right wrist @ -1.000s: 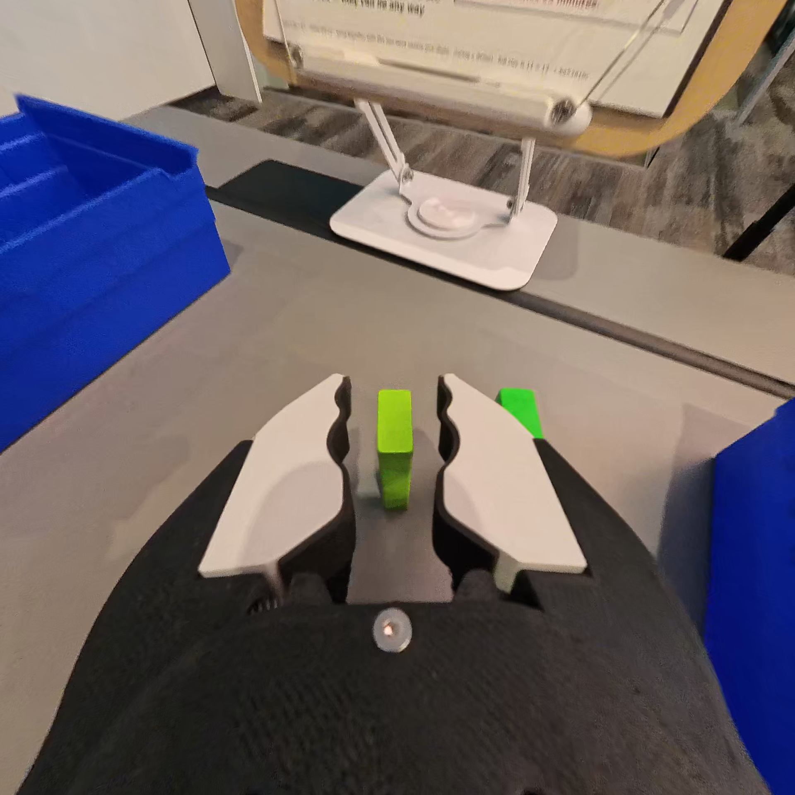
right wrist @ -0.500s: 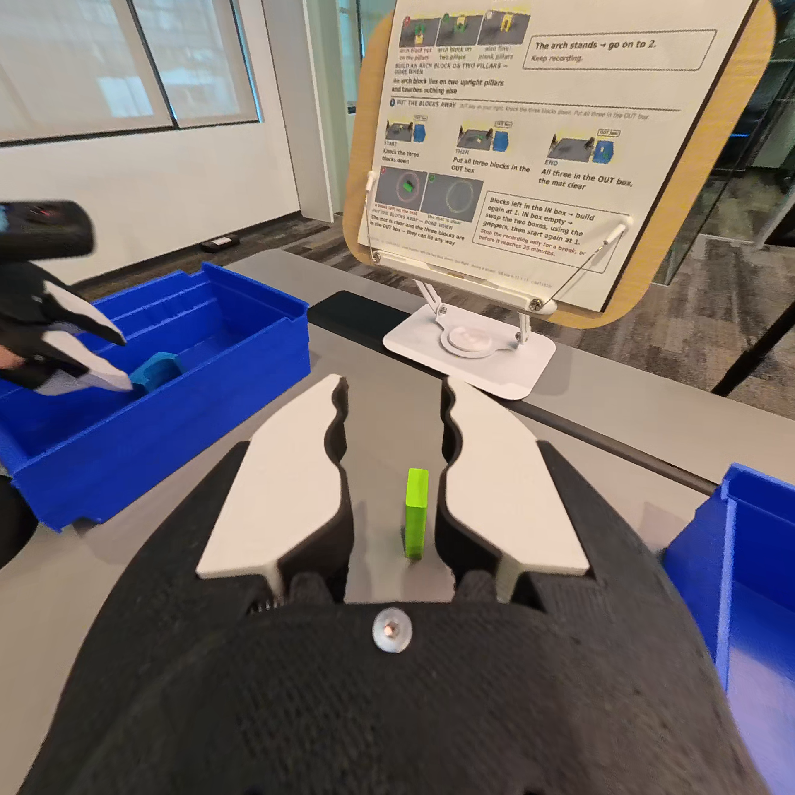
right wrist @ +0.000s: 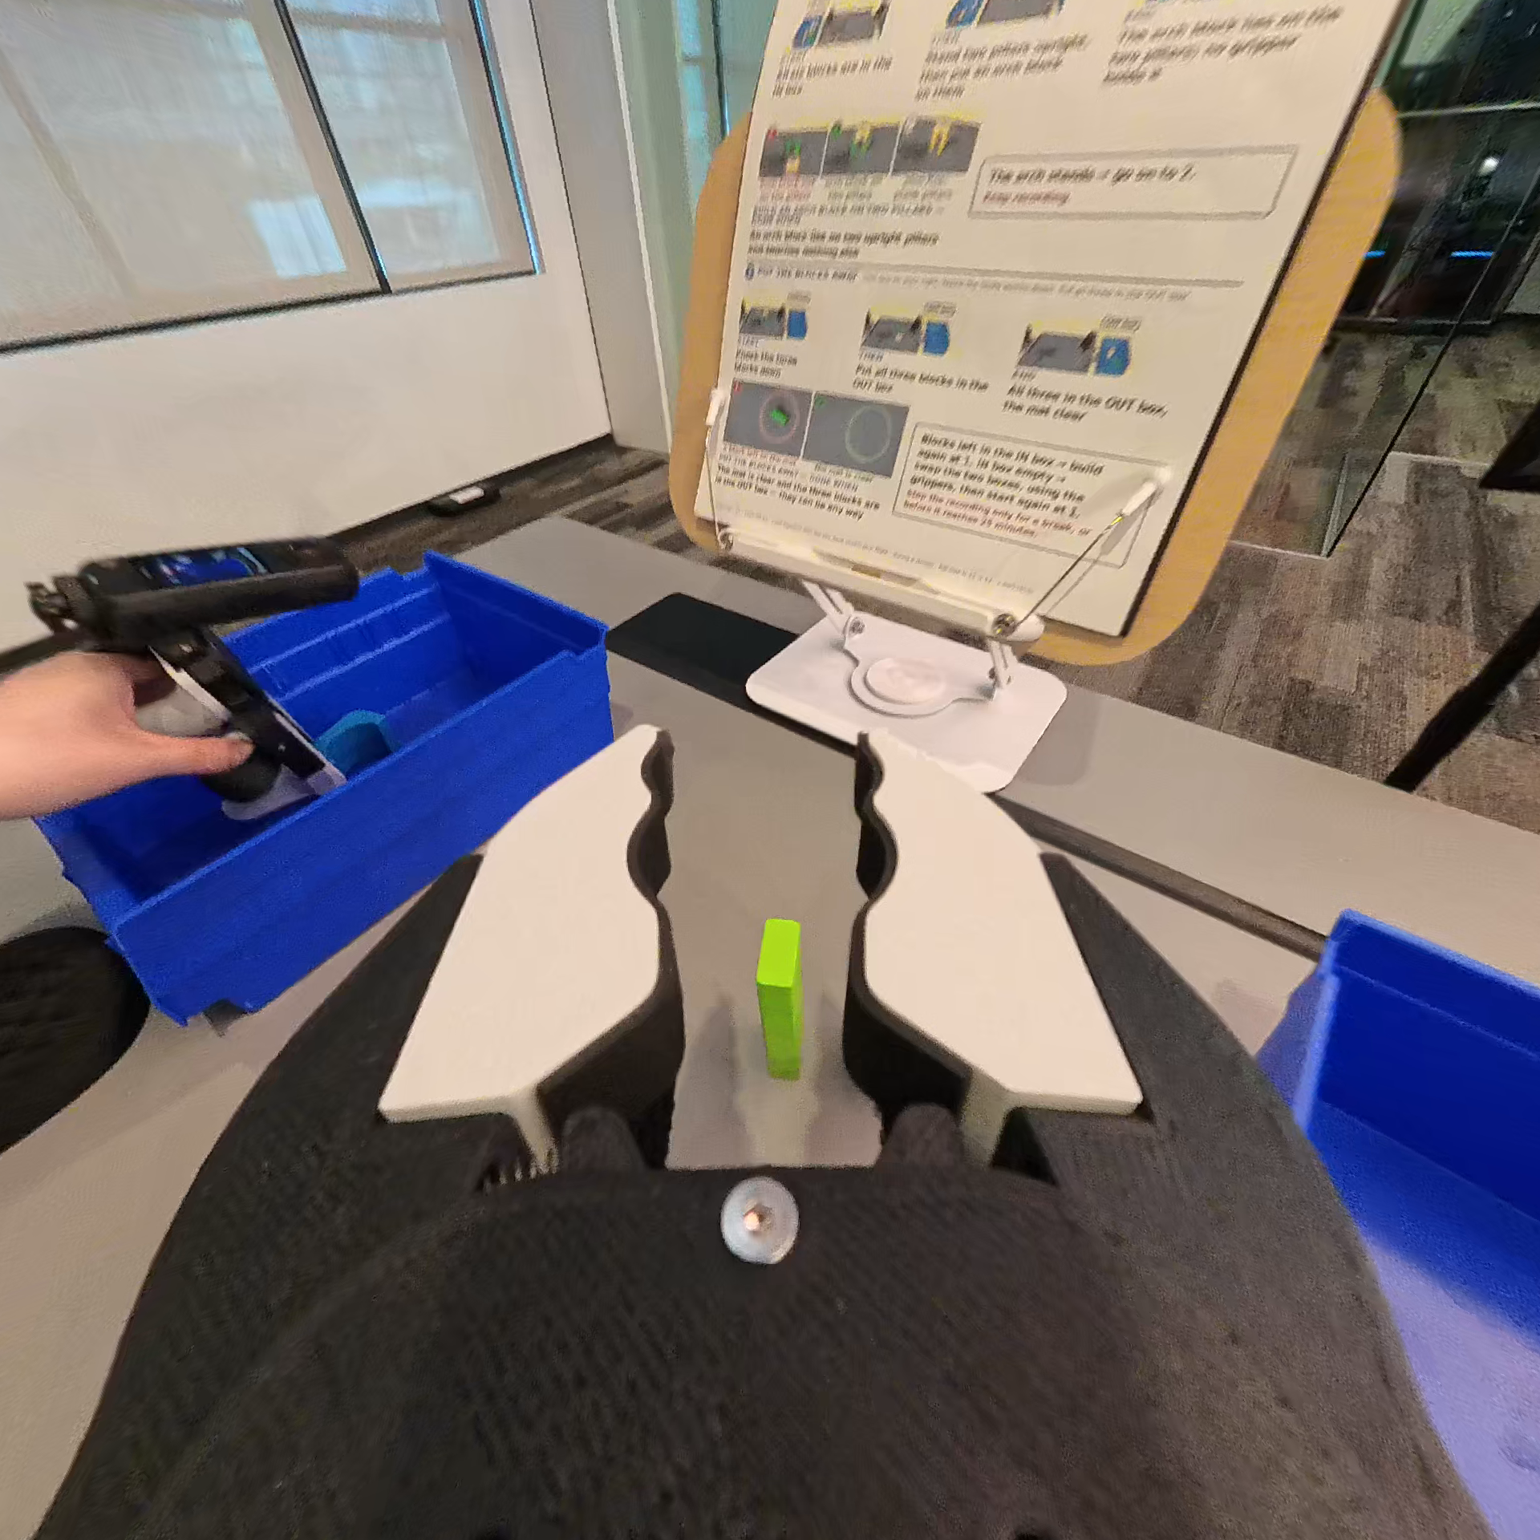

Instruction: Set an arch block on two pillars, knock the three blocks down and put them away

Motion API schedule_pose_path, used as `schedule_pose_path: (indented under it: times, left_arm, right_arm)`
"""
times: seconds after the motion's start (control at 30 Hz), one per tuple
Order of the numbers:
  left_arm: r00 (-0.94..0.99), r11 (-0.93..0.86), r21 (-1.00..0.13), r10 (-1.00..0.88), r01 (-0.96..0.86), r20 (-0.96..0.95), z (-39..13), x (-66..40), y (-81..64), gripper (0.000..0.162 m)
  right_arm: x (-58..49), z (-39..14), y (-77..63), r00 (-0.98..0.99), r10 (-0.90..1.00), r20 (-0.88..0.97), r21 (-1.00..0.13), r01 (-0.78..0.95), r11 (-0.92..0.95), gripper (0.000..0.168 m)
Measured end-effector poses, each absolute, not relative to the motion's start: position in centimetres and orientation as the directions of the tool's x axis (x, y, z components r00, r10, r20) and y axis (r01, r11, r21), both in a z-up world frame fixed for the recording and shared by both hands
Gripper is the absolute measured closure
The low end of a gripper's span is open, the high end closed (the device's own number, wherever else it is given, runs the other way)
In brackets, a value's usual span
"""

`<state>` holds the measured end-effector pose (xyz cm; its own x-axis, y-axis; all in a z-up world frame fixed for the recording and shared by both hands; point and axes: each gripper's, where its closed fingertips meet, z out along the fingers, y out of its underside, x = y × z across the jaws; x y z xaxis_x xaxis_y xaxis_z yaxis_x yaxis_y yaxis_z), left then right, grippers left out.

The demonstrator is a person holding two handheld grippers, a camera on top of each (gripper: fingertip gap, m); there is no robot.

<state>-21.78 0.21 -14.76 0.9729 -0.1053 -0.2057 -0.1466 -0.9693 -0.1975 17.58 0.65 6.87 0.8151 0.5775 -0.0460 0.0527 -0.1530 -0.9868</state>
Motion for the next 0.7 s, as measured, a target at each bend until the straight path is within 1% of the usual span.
schedule_pose_path:
  times: [0.07,0.2,0.3,0.43,0.53,0.6,0.63,0.7]
  left_arm:
    - [0.971,-0.969,-0.198,-0.1,-0.144,-0.218,-14.7,-22.4,0.4,0.12]
    - [0.981,-0.968,-0.204,-0.119,-0.149,-0.153,-14.3,-22.2,-0.1,0.121]
    - [0.983,-0.95,-0.27,-0.124,-0.156,-0.133,-12.6,-22.2,-0.5,0.121]
    - [0.959,-0.856,-0.431,-0.259,-0.284,-0.117,-8.8,-20.0,-0.7,0.121]
    - [0.885,-0.69,-0.577,-0.442,-0.438,-0.143,-4.3,-15.5,-1.6,0.122]
    - [0.783,-0.518,-0.641,-0.58,-0.567,-0.224,-1.4,-11.6,-2.7,0.122]
    - [0.716,-0.419,-0.651,-0.637,-0.633,-0.287,-0.2,-9.5,-3.4,0.123]
    - [0.555,-0.233,-0.61,-0.722,-0.757,-0.412,1.1,-5.6,-5.2,0.123]
  right_arm:
    - [18.6,7.8,0.6,0.815,0.575,-0.069,-0.989,0.018,-0.145,0.126]
    - [19.8,8.3,0.9,0.803,0.58,-0.137,-0.985,-0.046,-0.169,0.126]
    - [19.4,7.5,1.1,0.774,0.602,-0.196,-0.974,-0.081,-0.213,0.126]
    - [17.1,6.2,0.7,0.712,0.667,-0.219,-0.964,-0.054,-0.26,0.126]
    - [14.1,5.4,-0.9,0.597,0.765,-0.241,-0.955,-0.007,-0.296,0.126]
    - [12.2,5.0,-2.6,0.481,0.834,-0.272,-0.943,0.038,-0.329,0.126]
    - [11.4,4.7,-3.6,0.411,0.862,-0.297,-0.933,0.066,-0.354,0.126]
    - [10.4,4.4,-5.1,0.298,0.882,-0.364,-0.907,0.101,-0.409,0.126]
